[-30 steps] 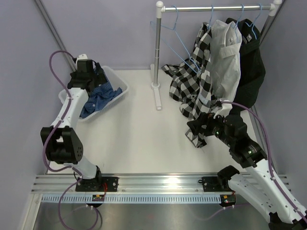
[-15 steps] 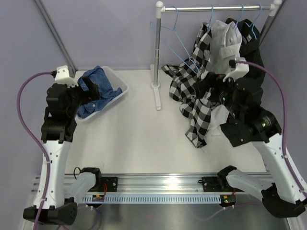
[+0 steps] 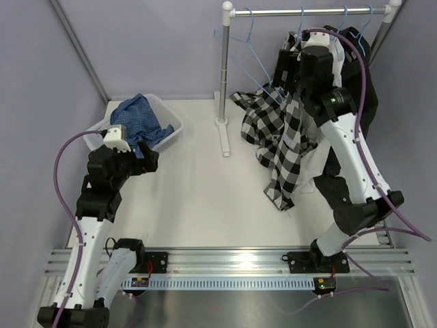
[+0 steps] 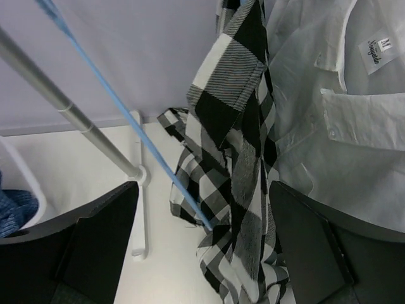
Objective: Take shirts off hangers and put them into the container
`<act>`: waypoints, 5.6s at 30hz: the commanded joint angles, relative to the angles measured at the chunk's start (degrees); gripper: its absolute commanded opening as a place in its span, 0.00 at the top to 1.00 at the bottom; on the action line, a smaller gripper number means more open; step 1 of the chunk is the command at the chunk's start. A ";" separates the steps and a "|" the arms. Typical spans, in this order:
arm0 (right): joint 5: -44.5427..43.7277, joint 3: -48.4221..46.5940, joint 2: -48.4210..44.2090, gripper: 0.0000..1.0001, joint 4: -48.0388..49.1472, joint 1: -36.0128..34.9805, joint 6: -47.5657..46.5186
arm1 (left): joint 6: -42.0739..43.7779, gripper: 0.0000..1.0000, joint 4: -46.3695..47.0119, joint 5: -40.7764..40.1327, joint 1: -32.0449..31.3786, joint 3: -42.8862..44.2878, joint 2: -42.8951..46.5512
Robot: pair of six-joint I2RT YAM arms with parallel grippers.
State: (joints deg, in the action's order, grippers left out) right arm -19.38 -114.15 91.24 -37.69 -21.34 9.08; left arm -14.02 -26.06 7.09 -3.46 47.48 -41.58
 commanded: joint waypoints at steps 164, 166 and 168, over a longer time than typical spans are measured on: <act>42.42 45.95 -22.33 0.44 21.71 -17.76 -0.21 | 6.11 1.00 10.50 -23.60 -38.64 32.85 -29.26; 36.99 45.07 -23.47 0.32 19.77 -18.47 -0.21 | 6.20 1.00 12.44 -25.36 -38.72 31.62 -29.61; 31.80 44.01 -24.35 0.28 17.75 -19.61 -0.03 | 6.20 1.00 13.32 -27.91 -38.64 31.62 -30.57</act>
State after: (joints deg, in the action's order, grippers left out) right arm 22.39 -67.81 69.89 -17.63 -39.16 8.88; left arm -9.02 -19.92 -15.14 -41.93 79.33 -71.26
